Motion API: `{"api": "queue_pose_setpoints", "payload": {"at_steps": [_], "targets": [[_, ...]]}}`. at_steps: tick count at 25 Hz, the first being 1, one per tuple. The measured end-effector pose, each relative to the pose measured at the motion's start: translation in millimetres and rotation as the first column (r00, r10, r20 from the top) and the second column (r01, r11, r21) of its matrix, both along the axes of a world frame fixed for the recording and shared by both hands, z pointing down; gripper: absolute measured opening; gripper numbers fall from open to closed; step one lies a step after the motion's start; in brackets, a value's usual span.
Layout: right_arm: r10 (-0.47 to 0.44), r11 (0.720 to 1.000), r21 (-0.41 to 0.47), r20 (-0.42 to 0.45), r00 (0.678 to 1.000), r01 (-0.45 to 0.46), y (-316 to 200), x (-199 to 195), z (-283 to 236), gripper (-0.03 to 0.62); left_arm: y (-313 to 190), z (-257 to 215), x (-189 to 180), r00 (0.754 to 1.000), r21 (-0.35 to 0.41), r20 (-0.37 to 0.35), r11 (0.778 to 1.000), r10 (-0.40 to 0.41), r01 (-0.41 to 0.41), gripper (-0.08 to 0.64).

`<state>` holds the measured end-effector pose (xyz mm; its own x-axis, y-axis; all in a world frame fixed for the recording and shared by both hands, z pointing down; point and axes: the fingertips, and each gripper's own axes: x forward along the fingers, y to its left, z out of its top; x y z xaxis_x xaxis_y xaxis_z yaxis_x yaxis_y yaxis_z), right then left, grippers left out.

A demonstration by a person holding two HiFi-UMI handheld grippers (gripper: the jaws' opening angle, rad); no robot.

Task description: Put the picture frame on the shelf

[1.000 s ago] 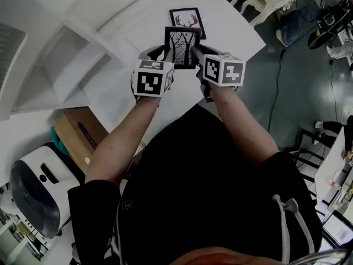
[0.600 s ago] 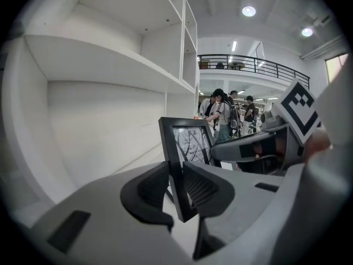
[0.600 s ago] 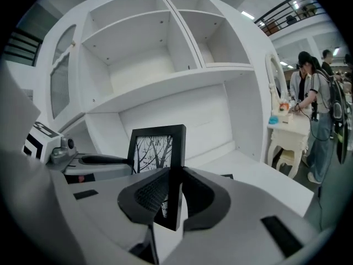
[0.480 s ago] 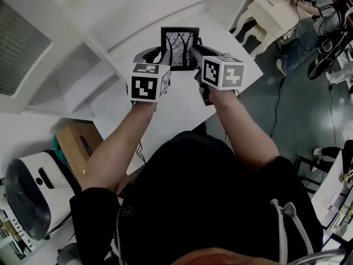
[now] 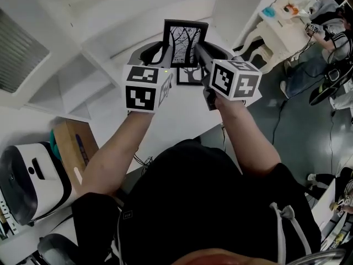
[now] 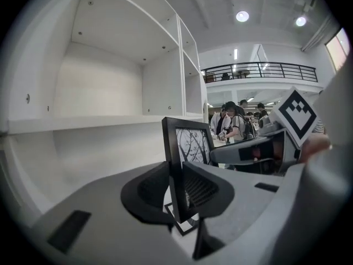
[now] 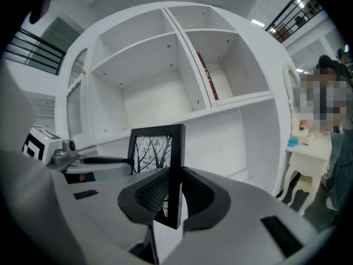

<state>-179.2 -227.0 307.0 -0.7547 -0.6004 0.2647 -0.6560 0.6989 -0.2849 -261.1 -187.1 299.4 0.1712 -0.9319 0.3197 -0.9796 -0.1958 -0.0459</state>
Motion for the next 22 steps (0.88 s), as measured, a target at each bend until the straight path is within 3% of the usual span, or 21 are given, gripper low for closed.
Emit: {"api": "queue_pose_setpoints", "payload": {"at_steps": [14, 22], "targets": [[-0.140, 0.980, 0.151, 0.040, 0.989, 0.132, -41.6, 22.6, -68.8, 0.081, -30.8, -66.2, 28.4, 0.988, 0.129, 0.042, 0.982, -0.146, 0.140, 0.078], [-0.136, 0.965, 0.238, 0.089, 0.987, 0.112, -44.8, 11.9, -117.2, 0.081, -32.4, -112.9, 18.5, 0.986, 0.196, 0.067, 0.971, -0.153, 0.137, 0.078]]}}
